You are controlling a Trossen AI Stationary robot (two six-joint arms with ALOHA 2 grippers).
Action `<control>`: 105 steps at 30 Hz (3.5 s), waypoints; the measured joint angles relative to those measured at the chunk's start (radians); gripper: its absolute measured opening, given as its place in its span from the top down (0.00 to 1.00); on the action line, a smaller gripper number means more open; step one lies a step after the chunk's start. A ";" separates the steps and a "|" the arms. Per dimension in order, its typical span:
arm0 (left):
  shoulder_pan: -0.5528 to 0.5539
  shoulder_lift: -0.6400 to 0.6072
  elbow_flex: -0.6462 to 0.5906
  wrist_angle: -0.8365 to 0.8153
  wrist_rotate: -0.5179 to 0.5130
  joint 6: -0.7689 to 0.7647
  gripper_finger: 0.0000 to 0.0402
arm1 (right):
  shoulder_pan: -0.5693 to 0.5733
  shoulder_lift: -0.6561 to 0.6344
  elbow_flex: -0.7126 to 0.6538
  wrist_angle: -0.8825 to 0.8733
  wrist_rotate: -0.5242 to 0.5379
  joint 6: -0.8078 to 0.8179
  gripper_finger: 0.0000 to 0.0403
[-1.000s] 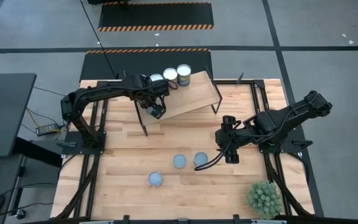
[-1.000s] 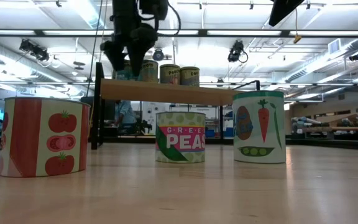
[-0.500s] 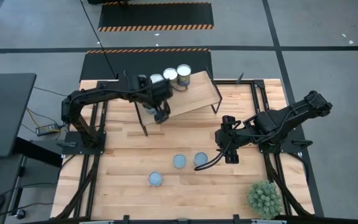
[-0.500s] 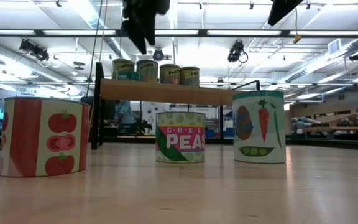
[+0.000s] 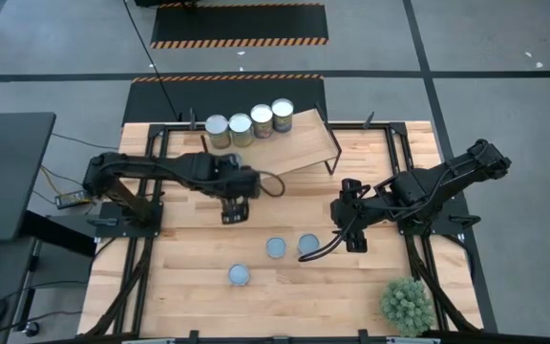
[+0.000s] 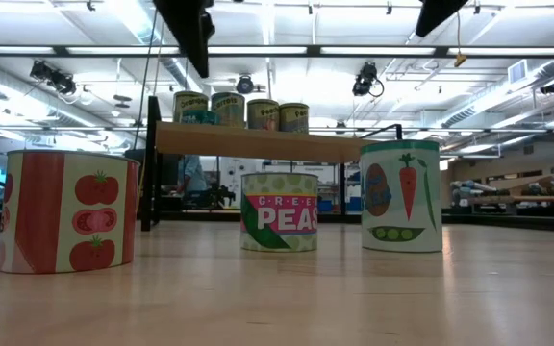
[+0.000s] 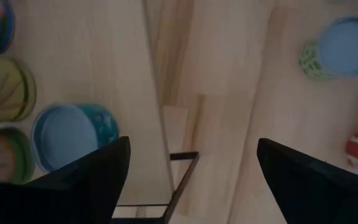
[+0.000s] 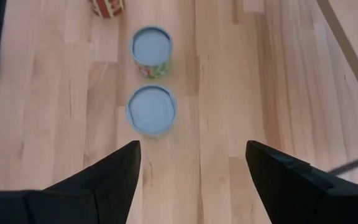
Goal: Pick and place cans onto a shelf
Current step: Put the tomato can on the shelf
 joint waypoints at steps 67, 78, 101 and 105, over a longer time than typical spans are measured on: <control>-0.118 -0.182 -0.184 0.252 0.234 -0.250 0.11 | 0.000 0.000 0.000 0.121 0.008 0.057 0.26; -0.346 -0.182 -0.217 0.283 0.100 -0.553 0.11 | 0.000 0.000 0.000 0.152 0.004 -0.033 0.26; -0.563 0.128 -0.217 0.417 -0.002 -0.610 0.11 | -0.001 0.001 0.000 0.212 0.002 -0.059 0.26; -0.558 0.164 -0.217 0.420 -0.008 -0.616 0.11 | -0.001 0.001 0.000 0.212 0.000 -0.042 0.26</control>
